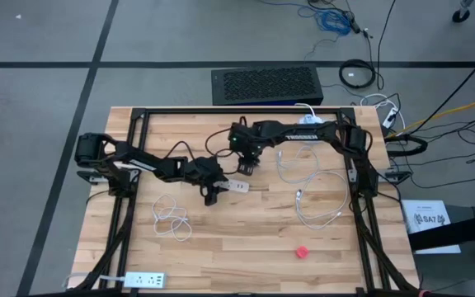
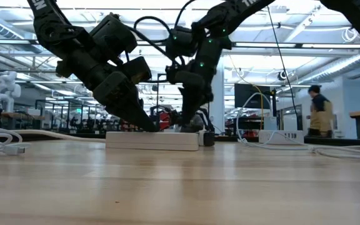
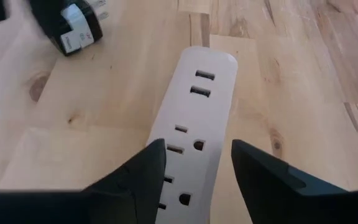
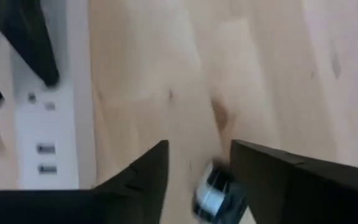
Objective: Insert USB
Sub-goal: Insert the black charger adapter into the white outlet extension
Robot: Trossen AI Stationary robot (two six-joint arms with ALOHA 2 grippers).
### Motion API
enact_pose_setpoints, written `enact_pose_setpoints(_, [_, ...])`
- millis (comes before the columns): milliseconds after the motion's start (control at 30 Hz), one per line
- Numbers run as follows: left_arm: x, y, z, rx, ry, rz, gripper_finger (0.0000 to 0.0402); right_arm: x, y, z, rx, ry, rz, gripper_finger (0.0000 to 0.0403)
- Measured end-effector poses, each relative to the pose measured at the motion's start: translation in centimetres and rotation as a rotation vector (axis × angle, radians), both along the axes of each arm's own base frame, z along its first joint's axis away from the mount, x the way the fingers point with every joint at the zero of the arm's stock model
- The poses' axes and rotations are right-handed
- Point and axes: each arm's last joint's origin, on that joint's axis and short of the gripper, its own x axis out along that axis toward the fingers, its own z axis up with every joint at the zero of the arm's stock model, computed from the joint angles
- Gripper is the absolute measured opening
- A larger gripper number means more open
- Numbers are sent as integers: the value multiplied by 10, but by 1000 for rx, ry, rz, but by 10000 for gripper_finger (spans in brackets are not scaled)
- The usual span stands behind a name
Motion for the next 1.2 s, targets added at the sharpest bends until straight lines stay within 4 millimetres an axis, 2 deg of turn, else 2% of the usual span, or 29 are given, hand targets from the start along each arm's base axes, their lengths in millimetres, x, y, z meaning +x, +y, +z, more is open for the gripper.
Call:
enact_pose_setpoints(200, [0, 0, 0, -1, 0, 0, 192, -7, -1, -9, -8, 104, -73, 215])
enact_pose_setpoints(367, [0, 0, 0, -1, 0, 1, 192, -7, -10, -9, -71, 104, -125, 240])
enact_pose_setpoints(600, [0, 0, 0, -1, 0, 1, 192, -15, -23, -13, 3, 134, -160, 242])
enact_pose_setpoints(1000, [0, 0, 0, -1, 0, 0, 192, -13, -21, -27, 62, 168, -167, 242])
enact_pose_setpoints(1100, [0, 0, 0, -1, 0, 0, 192, -12, -21, -32, 66, 180, -169, 228])
enact_pose_setpoints(1200, [0, 0, 0, -1, 0, 0, 192, -10, -18, -33, 58, 177, -138, 190])
